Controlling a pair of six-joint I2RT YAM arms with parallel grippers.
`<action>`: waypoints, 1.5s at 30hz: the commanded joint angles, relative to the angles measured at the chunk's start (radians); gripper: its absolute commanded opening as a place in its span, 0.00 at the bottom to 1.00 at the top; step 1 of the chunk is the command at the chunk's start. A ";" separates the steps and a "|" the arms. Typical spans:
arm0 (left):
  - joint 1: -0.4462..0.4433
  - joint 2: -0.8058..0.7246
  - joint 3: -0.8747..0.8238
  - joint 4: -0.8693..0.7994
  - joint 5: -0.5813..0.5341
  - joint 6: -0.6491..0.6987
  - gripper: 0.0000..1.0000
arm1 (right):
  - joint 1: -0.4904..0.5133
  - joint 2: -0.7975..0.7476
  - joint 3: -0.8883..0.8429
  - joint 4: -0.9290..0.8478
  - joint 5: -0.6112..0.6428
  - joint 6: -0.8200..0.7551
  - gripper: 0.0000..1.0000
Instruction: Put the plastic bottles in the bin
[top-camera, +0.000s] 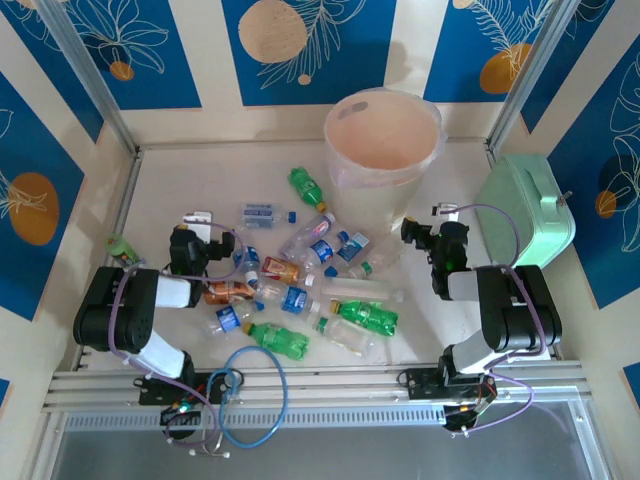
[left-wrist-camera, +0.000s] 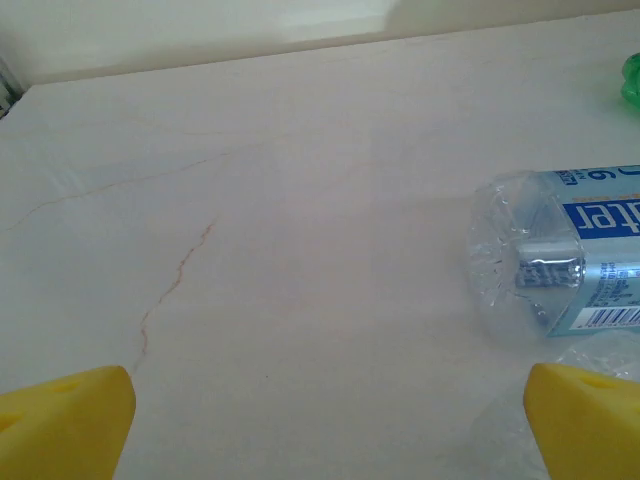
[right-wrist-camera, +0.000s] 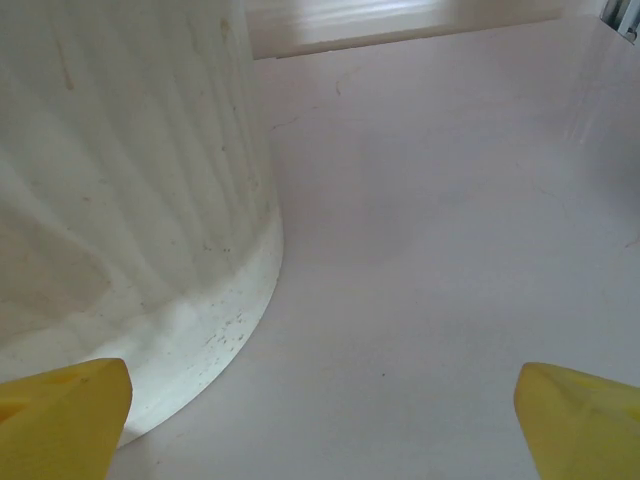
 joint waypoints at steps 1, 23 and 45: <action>0.006 0.005 0.006 0.020 0.019 0.009 0.99 | 0.001 0.002 0.005 0.012 -0.001 -0.016 0.99; 0.001 0.007 0.009 0.018 0.008 0.011 0.99 | -0.004 0.002 0.006 0.008 -0.010 -0.014 0.99; -0.487 -0.483 0.451 -1.082 -0.252 -0.553 0.89 | 0.199 -0.486 0.612 -1.859 0.231 0.780 0.95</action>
